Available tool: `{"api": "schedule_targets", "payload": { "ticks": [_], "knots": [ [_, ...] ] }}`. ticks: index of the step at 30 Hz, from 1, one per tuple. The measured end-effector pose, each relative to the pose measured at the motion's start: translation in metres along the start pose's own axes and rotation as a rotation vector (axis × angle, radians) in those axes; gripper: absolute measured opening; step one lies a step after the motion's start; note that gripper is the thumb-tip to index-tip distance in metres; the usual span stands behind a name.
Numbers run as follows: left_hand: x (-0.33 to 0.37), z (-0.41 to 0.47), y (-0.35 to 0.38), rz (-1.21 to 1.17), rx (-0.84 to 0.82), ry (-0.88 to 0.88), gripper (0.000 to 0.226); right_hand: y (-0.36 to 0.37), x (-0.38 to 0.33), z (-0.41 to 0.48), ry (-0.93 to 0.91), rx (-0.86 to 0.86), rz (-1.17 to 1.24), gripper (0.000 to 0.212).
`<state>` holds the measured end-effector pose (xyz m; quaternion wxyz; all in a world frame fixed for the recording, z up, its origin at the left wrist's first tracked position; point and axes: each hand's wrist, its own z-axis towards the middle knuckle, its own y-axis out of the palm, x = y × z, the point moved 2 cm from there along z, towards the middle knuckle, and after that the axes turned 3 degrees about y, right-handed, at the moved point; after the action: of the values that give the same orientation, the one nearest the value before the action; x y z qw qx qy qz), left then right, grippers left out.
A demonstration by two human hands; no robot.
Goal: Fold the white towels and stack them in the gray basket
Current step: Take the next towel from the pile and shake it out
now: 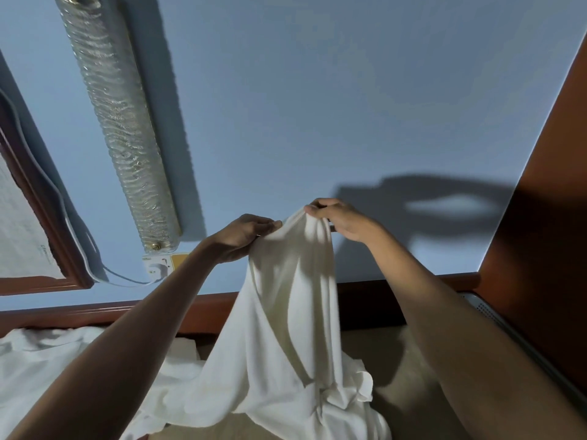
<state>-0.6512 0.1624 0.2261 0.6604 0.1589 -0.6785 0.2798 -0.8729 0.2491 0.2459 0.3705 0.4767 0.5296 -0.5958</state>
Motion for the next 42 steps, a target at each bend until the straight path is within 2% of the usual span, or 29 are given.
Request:
{"api": "schedule_targets", "payload": {
  "ticks": [5, 7, 9, 11, 13, 16, 18, 21, 25, 28, 30, 32, 35, 37, 39, 42],
  "knots": [
    [-0.006, -0.005, 0.003, 0.073, -0.069, -0.046, 0.061, -0.007, -0.005, 0.008, -0.042, 0.387, 0.074, 0.037],
    [-0.004, -0.006, 0.002, 0.104, -0.065, -0.05, 0.049, -0.009, -0.008, 0.003, -0.044, 0.456, -0.048, 0.029],
    [0.003, -0.005, 0.0, 0.128, -0.06, -0.029, 0.047, -0.007, -0.009, -0.002, -0.015, 0.299, -0.131, 0.008],
    [0.013, -0.003, -0.001, 0.116, -0.064, 0.002, 0.048, 0.001, -0.009, -0.007, 0.083, 0.014, -0.209, 0.032],
    [0.022, -0.001, 0.0, 0.129, -0.079, 0.016, 0.039, 0.014, -0.005, -0.008, 0.155, -0.184, -0.314, 0.037],
    [0.027, 0.002, 0.001, 0.157, -0.111, 0.026, 0.036, 0.027, -0.001, -0.01, 0.136, -0.253, -0.32, 0.004],
    [0.028, 0.0, 0.0, 0.149, -0.086, 0.035, 0.042, 0.023, 0.002, -0.012, 0.071, -0.249, -0.241, 0.017],
    [0.022, -0.004, -0.001, 0.12, -0.071, 0.029, 0.058, 0.01, 0.001, -0.008, -0.035, -0.121, -0.077, 0.013],
    [0.005, -0.005, -0.001, 0.093, -0.001, 0.011, 0.039, -0.004, -0.003, 0.0, -0.083, 0.132, 0.033, 0.018],
    [0.002, -0.007, -0.007, 0.186, 0.073, 0.024, 0.036, -0.016, 0.0, 0.002, -0.096, 0.423, 0.015, 0.015],
    [0.005, -0.008, -0.011, 0.265, 0.095, 0.045, 0.036, -0.019, 0.003, 0.004, -0.138, 0.514, -0.047, 0.021],
    [0.013, -0.007, -0.013, 0.257, 0.11, 0.061, 0.032, -0.014, 0.002, 0.004, -0.109, 0.399, -0.104, 0.002],
    [0.026, 0.002, -0.012, 0.25, 0.12, 0.113, 0.031, 0.004, -0.001, 0.005, -0.017, -0.003, -0.226, 0.037],
    [0.033, 0.005, -0.009, 0.287, 0.057, 0.111, 0.026, 0.019, -0.005, 0.003, 0.023, -0.17, -0.309, 0.026],
    [0.037, 0.006, -0.007, 0.32, 0.005, 0.11, 0.023, 0.027, -0.005, 0.005, 0.005, -0.217, -0.302, 0.013],
    [0.035, 0.005, -0.01, 0.294, 0.061, 0.129, 0.025, 0.022, -0.008, 0.004, -0.041, -0.211, -0.19, 0.018]
  ]
}}
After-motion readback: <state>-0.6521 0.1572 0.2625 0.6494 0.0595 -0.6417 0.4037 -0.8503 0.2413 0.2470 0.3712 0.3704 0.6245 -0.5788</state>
